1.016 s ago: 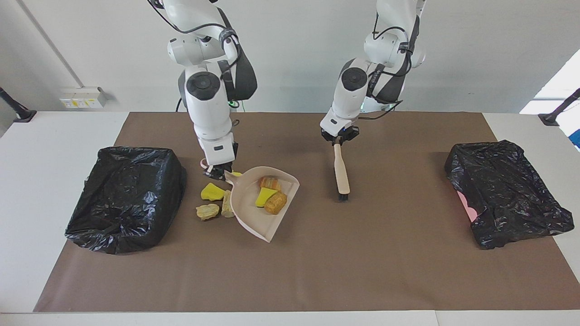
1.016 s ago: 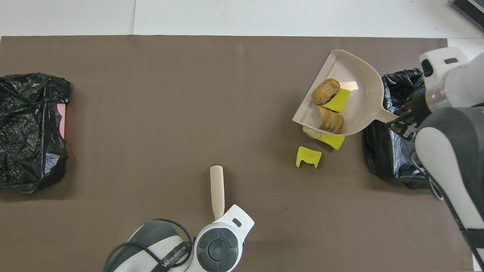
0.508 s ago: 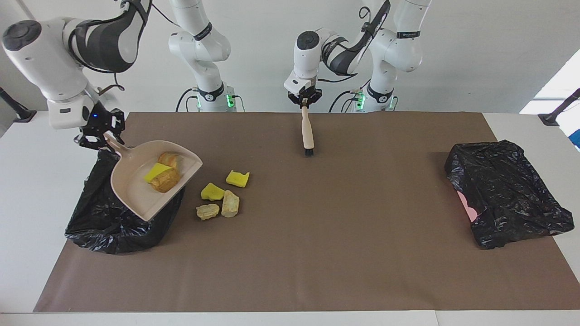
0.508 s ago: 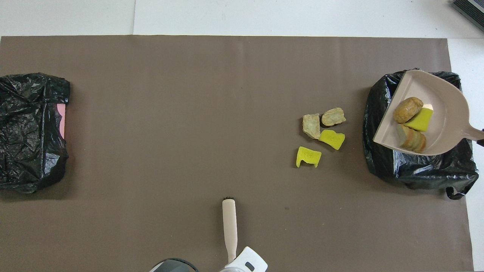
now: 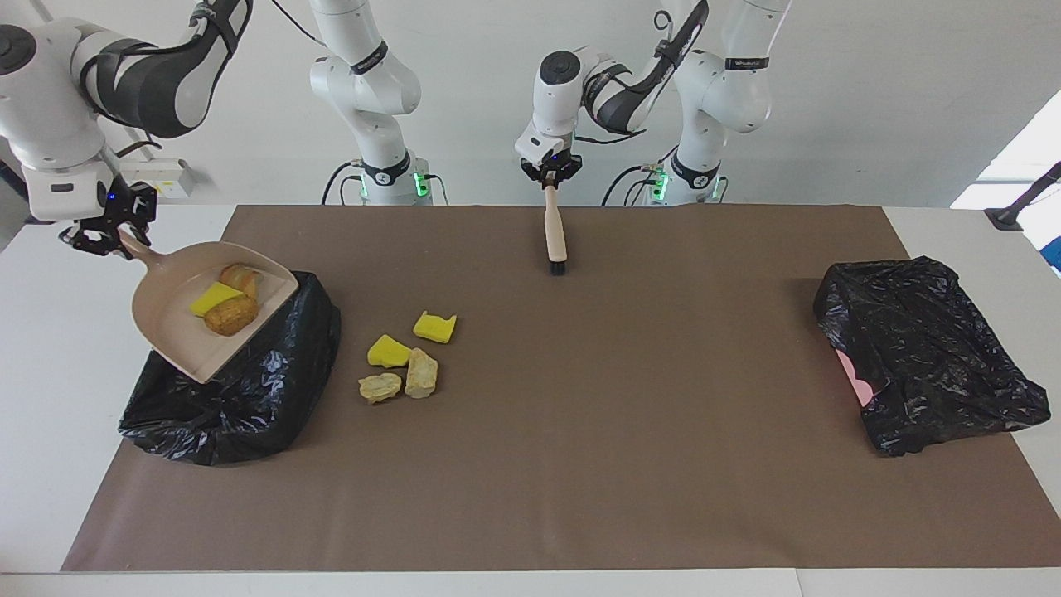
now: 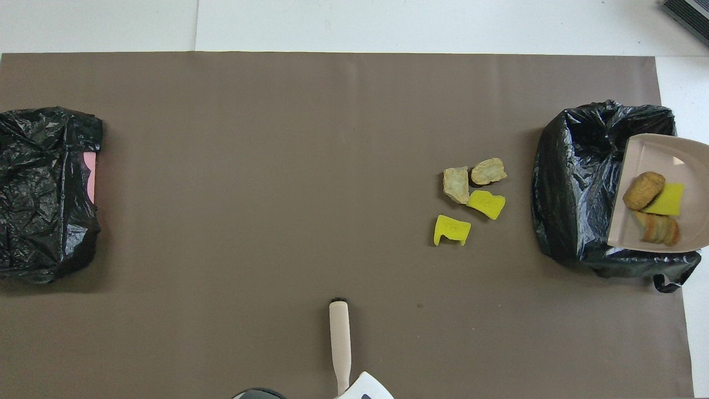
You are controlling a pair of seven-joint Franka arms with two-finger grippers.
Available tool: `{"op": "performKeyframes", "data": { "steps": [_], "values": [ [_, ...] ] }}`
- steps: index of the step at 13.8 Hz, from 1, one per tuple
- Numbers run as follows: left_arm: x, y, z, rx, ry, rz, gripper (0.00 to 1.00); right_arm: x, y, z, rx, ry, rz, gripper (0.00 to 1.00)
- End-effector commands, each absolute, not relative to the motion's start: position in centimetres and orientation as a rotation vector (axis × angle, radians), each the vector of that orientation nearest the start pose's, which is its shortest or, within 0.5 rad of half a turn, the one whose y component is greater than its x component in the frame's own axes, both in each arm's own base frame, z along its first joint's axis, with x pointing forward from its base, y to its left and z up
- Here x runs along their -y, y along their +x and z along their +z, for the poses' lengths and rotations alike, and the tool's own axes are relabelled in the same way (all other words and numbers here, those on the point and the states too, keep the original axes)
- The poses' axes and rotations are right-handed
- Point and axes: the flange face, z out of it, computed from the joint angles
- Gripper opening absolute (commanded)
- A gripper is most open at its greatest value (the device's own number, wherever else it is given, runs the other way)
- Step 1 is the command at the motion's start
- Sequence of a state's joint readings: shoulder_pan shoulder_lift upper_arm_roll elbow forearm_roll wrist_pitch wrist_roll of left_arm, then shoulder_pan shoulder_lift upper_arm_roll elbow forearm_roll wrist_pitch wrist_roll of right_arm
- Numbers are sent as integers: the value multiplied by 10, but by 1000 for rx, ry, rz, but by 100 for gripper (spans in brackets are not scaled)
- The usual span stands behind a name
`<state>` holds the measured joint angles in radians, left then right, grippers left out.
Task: Sweep and dump trash in bin
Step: 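Tip the dustpan over the black bag with the right gripper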
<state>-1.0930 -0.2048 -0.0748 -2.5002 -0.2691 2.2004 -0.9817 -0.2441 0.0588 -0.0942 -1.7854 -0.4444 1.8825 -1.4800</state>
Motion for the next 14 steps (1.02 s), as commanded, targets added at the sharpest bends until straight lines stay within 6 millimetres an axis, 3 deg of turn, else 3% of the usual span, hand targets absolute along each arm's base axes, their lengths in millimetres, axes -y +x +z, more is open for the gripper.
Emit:
{"op": "performKeyframes", "data": {
  "steps": [1, 3, 8, 9, 10, 12, 14],
  "values": [
    [401, 159, 352, 15, -3151, 346, 19, 205, 550, 509, 2177, -2634, 665, 0],
    [400, 163, 350, 6, -3150, 349, 34, 192, 558, 507, 2292, -2573, 730, 0],
    [399, 173, 348, -9, -3148, 357, 56, 166, 574, 515, 2648, -2245, 989, 0],
    [399, 181, 348, -35, -3154, 355, 72, 156, 578, 519, 2737, -2134, 1079, 0],
    [403, 192, 349, -63, -3154, 355, 98, 148, 581, 523, 2781, -2071, 1145, 0],
    [413, 225, 356, -111, -3156, 290, 100, 144, 578, 529, 2801, -2012, 1189, 0],
    [414, 270, 371, -156, -3133, 153, 100, 134, 576, 537, 2830, -1954, 1255, 0]
  ]
}}
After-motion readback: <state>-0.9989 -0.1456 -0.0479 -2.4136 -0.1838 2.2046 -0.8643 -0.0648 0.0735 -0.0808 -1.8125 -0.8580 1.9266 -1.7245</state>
